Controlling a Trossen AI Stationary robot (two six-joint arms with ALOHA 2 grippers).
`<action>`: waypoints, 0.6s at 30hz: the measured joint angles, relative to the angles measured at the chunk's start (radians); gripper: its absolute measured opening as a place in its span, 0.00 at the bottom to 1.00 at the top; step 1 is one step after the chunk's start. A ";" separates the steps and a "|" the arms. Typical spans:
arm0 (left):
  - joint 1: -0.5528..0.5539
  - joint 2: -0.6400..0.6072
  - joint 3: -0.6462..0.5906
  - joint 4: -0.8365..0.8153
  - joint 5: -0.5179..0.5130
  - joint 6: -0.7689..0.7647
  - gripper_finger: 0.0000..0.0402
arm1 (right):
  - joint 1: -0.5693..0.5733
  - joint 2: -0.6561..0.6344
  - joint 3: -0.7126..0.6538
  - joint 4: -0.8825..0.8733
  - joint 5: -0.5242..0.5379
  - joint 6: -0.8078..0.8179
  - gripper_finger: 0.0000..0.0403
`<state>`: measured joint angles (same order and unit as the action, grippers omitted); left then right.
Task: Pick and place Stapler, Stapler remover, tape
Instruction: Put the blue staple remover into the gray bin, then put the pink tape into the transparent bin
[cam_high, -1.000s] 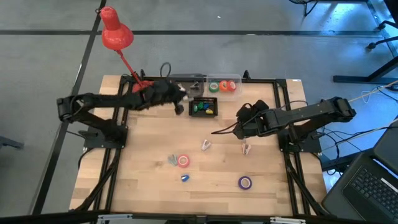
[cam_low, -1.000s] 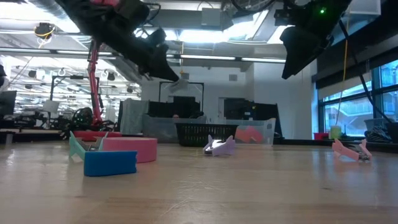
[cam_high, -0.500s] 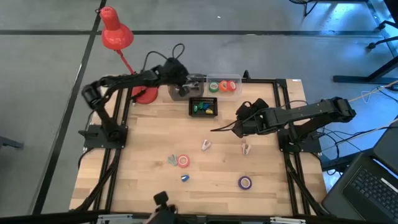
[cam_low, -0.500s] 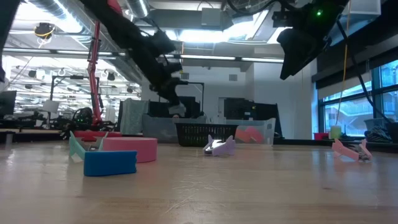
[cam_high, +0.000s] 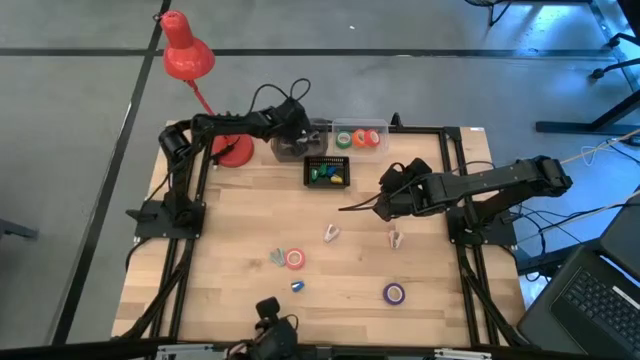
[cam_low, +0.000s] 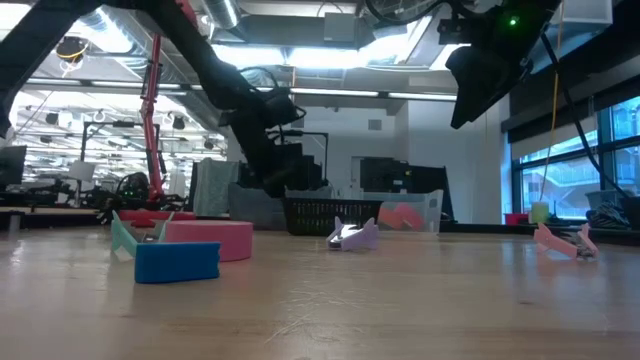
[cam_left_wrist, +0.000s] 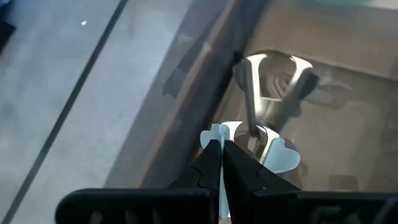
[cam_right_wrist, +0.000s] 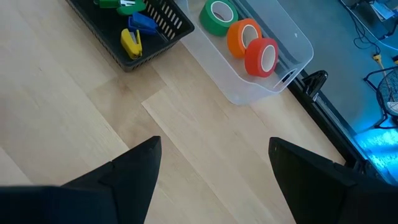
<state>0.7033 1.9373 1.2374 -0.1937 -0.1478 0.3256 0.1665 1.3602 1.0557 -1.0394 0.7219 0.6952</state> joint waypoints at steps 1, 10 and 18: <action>0.000 0.000 0.000 -0.002 0.008 0.000 0.00 | 0.000 0.000 0.000 0.000 0.000 0.000 0.74; -0.015 -0.014 0.001 -0.037 0.017 0.013 0.15 | 0.000 0.000 0.000 0.000 0.000 0.000 0.74; -0.053 -0.040 0.020 -0.226 -0.016 -0.029 0.39 | 0.000 0.000 0.000 0.000 0.000 0.002 0.74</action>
<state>0.6498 1.8971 1.2574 -0.4200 -0.1634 0.2966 0.1665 1.3602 1.0561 -1.0397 0.7219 0.6971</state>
